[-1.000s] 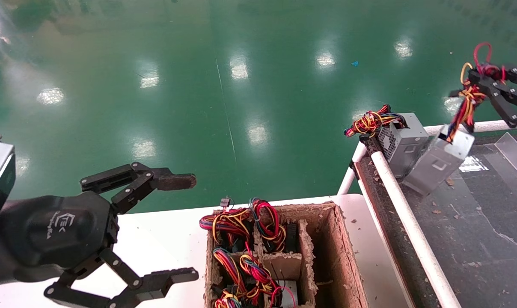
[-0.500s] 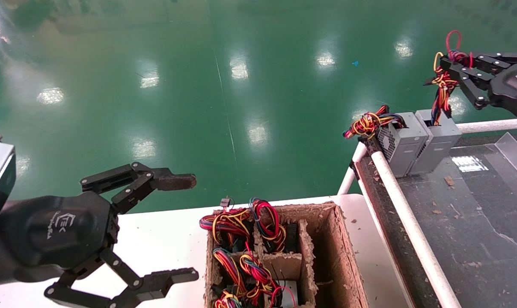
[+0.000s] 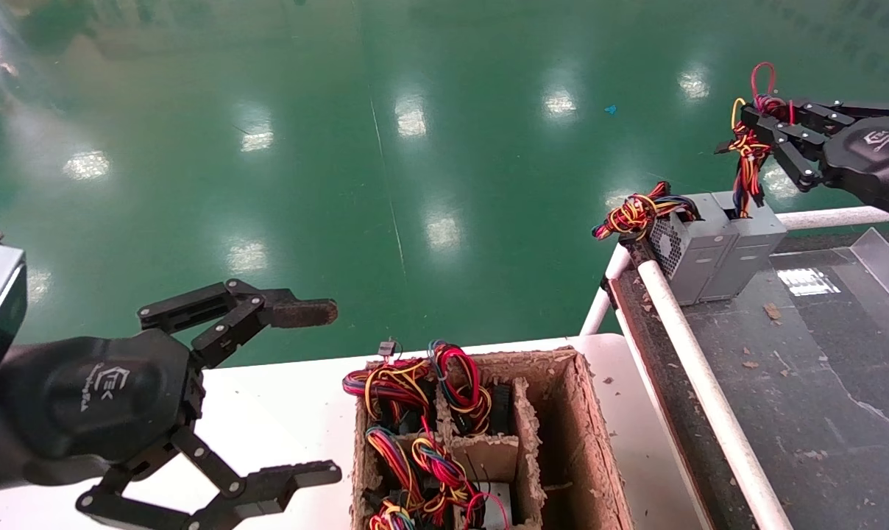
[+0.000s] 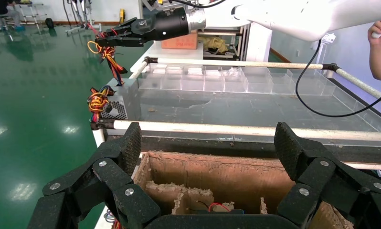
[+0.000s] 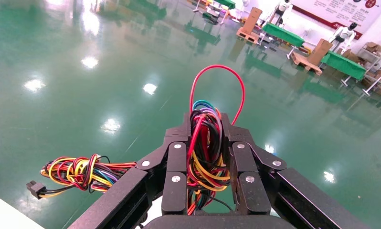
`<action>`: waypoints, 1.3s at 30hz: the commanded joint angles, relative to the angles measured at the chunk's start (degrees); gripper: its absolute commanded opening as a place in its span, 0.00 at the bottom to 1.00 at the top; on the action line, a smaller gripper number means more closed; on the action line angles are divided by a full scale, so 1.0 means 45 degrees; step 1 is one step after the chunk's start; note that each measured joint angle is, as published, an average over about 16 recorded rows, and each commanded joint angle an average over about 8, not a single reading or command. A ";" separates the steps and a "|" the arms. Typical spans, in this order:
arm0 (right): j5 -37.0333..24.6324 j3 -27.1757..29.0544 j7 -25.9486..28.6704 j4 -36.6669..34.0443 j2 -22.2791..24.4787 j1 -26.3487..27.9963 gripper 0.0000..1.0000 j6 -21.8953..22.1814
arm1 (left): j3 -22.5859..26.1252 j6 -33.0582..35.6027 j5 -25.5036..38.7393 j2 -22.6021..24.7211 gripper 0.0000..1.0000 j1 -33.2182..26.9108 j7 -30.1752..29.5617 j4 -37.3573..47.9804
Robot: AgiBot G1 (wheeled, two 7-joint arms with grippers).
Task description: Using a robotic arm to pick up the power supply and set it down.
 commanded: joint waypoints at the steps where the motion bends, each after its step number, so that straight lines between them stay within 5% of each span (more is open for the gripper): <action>1: 0.0055 0.0035 -0.0175 -0.0215 -0.0044 0.0074 1.00 -0.0087 | 0.0002 -0.0001 -0.0001 -0.0001 1.00 0.0000 0.0001 0.0000; 21: 0.0281 -0.0140 -0.0412 -0.1140 -0.0065 0.0513 1.00 -0.1530 | 0.0017 -0.0008 -0.0012 -0.0006 1.00 -0.0002 0.0009 0.0003; 39: 0.1614 -0.0488 0.1040 0.1257 0.0449 -0.0600 1.00 -0.3037 | 0.0033 -0.0008 -0.0020 -0.0008 1.00 -0.0008 0.0018 0.0016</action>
